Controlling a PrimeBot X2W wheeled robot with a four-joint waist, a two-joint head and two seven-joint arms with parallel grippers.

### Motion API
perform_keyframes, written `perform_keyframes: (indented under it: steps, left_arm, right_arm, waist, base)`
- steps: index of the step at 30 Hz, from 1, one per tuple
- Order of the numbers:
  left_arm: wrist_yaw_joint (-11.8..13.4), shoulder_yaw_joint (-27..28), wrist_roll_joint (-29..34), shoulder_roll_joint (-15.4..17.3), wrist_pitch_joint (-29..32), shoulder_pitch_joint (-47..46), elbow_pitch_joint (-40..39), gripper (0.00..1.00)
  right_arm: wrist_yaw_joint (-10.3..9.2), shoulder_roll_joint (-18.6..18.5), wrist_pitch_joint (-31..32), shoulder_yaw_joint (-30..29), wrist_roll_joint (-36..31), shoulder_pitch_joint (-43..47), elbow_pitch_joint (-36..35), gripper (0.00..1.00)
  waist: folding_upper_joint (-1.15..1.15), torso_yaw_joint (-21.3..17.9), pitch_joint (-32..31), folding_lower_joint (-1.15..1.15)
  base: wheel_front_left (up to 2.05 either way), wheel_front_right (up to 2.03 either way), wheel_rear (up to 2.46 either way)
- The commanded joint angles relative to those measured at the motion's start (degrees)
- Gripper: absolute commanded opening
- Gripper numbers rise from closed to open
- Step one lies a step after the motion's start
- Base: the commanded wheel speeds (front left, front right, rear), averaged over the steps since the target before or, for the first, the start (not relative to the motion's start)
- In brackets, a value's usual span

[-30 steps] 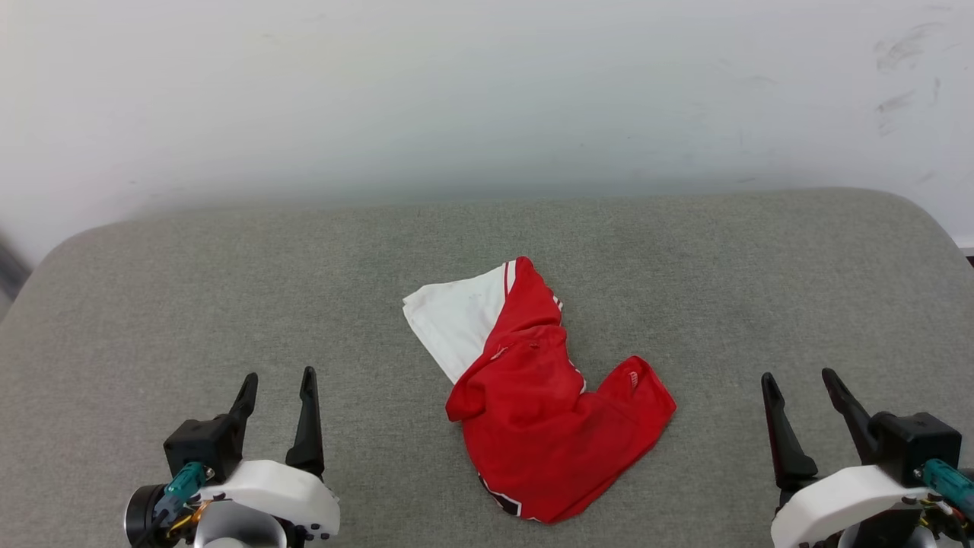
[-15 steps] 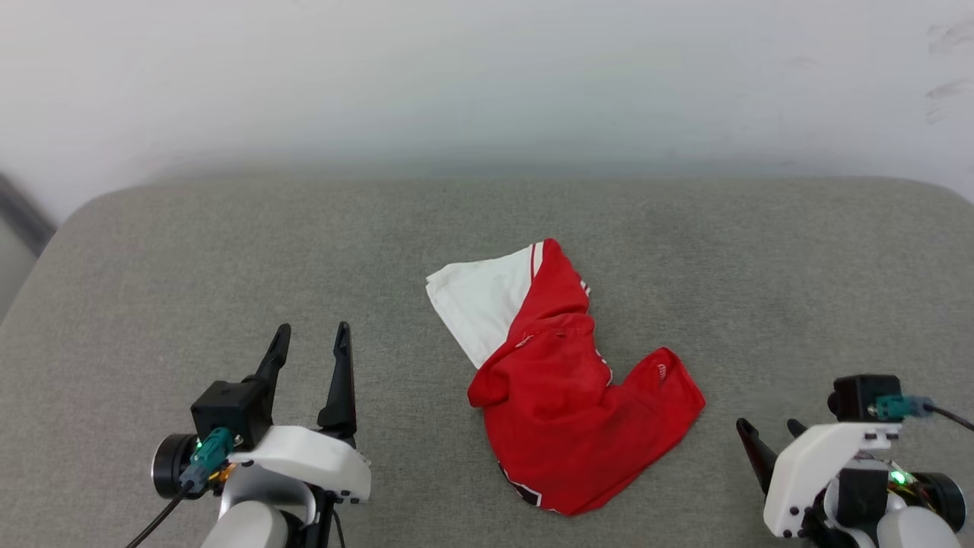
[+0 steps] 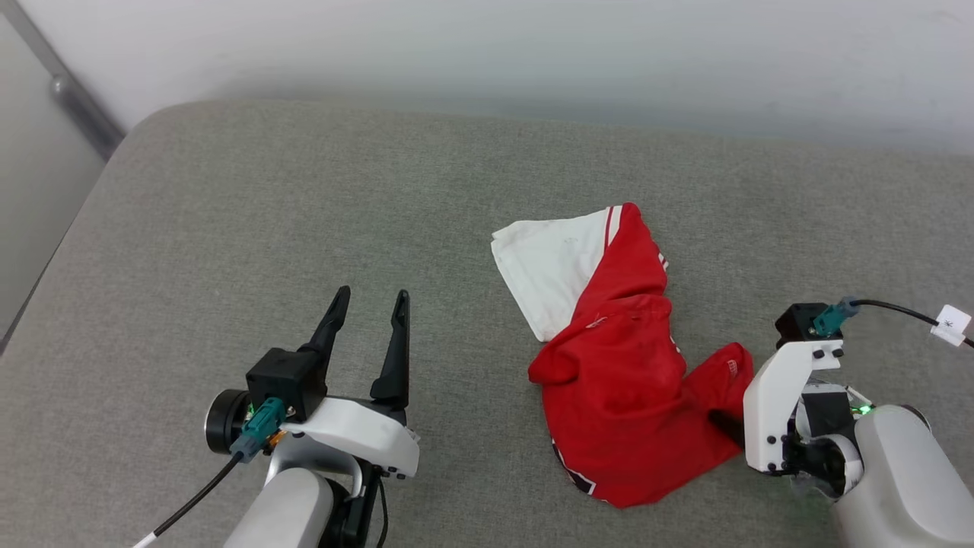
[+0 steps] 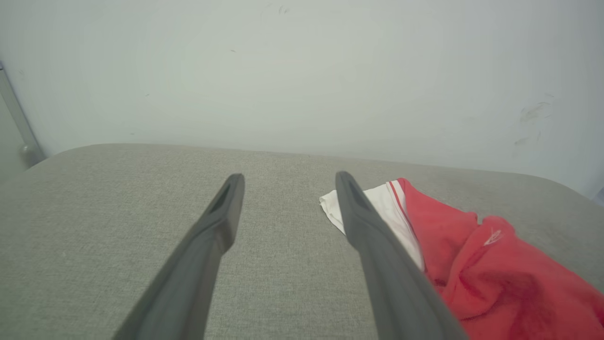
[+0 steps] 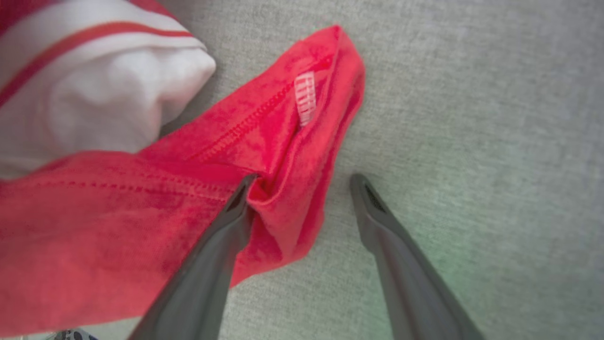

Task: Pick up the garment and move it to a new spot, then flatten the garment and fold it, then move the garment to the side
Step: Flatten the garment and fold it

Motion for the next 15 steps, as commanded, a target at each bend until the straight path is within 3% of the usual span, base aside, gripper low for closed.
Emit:
perform_keyframes:
  steps: [1, 2, 3, 4, 5, 9, 15]
  left_arm:
    - [-0.33, -0.09, 0.27, -0.32, -0.30, -0.83, 0.39, 1.00]
    - [-0.32, -0.06, 0.24, -0.37, -0.41, -0.80, 0.76, 1.00]
    - [-0.36, 0.02, 0.17, -0.43, -0.51, -0.66, 1.01, 1.00]
    - [-0.40, 0.06, 0.09, -0.49, -0.52, -0.58, 1.17, 1.00]
    - [-0.40, 0.14, 0.07, -0.47, -0.62, -0.48, 1.42, 1.00]
    - [0.04, 0.70, -0.14, 0.05, -0.86, 0.82, 1.95, 1.00]
    - [1.14, 1.52, -0.57, 0.98, -0.73, 3.18, 1.82, 1.00]
  right_arm:
    - [-0.10, 0.21, 1.96, -0.01, 0.44, 0.88, 3.35, 1.00]
    - [-0.10, 0.24, 3.36, 0.10, 0.36, 1.25, 5.29, 1.00]
    - [-0.10, 0.40, 4.41, 0.04, 0.60, 1.58, 6.78, 0.74]
    - [-0.10, 0.74, 5.09, 0.08, 1.05, 1.72, 7.66, 0.41]
    - [-0.09, 0.90, 5.26, 0.23, 1.29, 1.62, 8.02, 0.00]
    - [-0.10, -0.17, 0.58, -0.11, 1.50, -0.80, 4.42, 0.00]
    - [-0.08, -1.80, -6.22, -2.43, -0.17, -0.04, -7.44, 0.00]
  waist:
    - [0.00, 0.83, 0.38, -0.01]
    - [0.00, 1.01, 0.22, -0.01]
    - [0.00, 1.11, 0.10, -0.01]
    - [0.00, 1.16, 0.04, -0.01]
    - [0.00, 1.14, -0.13, -0.01]
    - [0.00, 0.02, -1.27, -0.01]
    - [0.00, -3.12, -4.10, -0.01]
  base:
    - [0.00, 0.00, 0.00]
    - [0.00, 0.00, 0.00]
    - [0.00, 0.00, 0.00]
    - [0.00, 0.00, 0.00]
    - [0.00, 0.00, 0.00]
    - [0.00, 0.00, 0.00]
    - [0.00, 0.00, 0.00]
